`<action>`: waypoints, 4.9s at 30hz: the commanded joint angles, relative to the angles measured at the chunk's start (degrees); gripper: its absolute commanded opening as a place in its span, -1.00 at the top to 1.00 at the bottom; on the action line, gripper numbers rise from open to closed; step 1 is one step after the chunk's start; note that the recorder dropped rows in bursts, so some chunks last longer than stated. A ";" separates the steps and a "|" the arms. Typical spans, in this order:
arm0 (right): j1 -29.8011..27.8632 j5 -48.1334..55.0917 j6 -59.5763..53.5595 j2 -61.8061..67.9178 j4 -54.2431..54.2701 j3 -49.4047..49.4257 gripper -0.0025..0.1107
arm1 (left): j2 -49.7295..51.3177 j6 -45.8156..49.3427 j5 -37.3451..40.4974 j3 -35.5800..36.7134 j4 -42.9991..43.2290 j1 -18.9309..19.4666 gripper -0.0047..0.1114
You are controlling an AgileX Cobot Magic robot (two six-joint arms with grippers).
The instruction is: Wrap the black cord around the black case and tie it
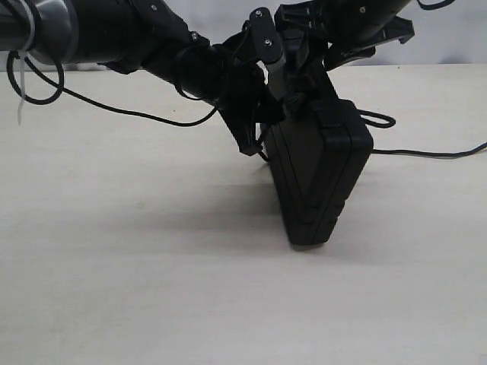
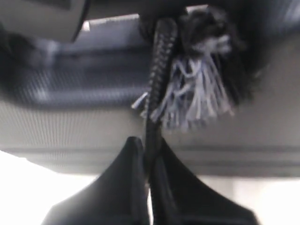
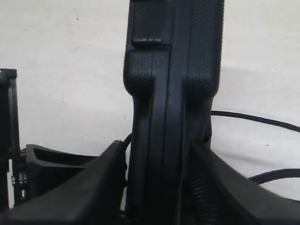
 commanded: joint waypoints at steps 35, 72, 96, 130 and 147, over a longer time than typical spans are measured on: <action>-9.10 7.12 -16.27 -1.39 4.63 0.09 0.88 | 1.72 -0.99 -3.00 -0.36 -6.01 -0.91 0.92; -7.20 10.42 -33.63 -0.77 5.56 1.38 0.06 | -0.23 -1.10 -1.96 -0.36 -8.10 -1.01 0.92; -7.20 10.08 -48.12 -2.60 11.56 1.21 0.05 | -0.23 -1.10 -1.34 -0.36 -7.86 -1.01 0.92; -7.20 11.51 -40.76 -2.08 7.65 3.35 0.05 | -0.23 -2.47 -1.09 -0.36 -6.31 -0.89 0.36; -7.20 11.58 -40.66 -2.08 7.65 3.35 0.05 | -1.01 -5.37 -0.11 -0.36 7.70 -0.89 -0.15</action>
